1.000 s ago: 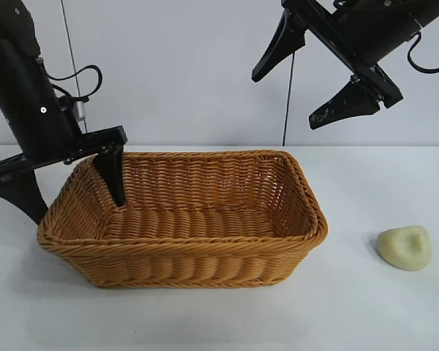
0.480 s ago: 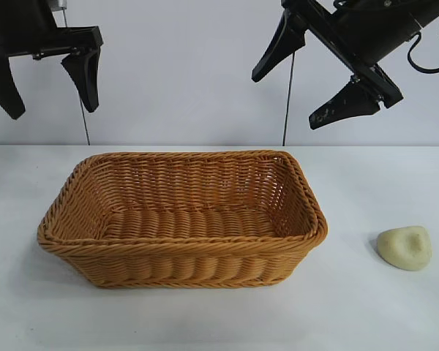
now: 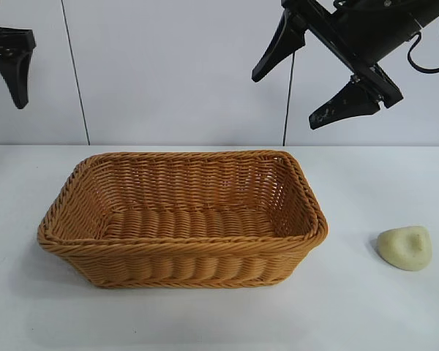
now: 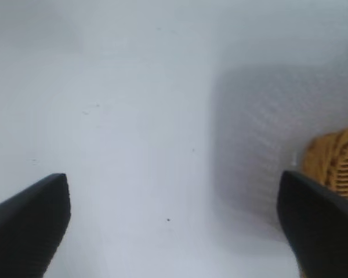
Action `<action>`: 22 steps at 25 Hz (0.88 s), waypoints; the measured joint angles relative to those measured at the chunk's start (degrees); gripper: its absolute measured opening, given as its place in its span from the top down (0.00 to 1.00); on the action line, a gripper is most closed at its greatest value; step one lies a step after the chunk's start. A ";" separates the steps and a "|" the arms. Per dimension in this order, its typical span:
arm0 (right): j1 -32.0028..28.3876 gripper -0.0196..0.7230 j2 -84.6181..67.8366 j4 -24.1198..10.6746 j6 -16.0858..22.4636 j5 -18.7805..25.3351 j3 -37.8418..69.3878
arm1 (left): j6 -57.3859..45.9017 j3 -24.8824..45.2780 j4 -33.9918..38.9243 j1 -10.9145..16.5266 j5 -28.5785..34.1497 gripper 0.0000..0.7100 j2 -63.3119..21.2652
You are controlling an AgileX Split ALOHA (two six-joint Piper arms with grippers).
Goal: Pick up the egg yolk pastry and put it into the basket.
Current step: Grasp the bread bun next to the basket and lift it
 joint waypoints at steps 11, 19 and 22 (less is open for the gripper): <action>0.00 0.08 0.00 0.00 0.00 0.00 0.00 | 1.65 7.52 0.12 0.79 0.00 0.02 -7.95; 0.00 0.08 0.00 0.00 0.00 0.00 0.00 | 2.47 26.86 0.12 0.79 0.09 0.02 -29.04; 0.00 0.08 0.00 0.00 0.00 0.00 0.00 | 2.51 35.23 0.12 0.79 0.33 0.02 -37.87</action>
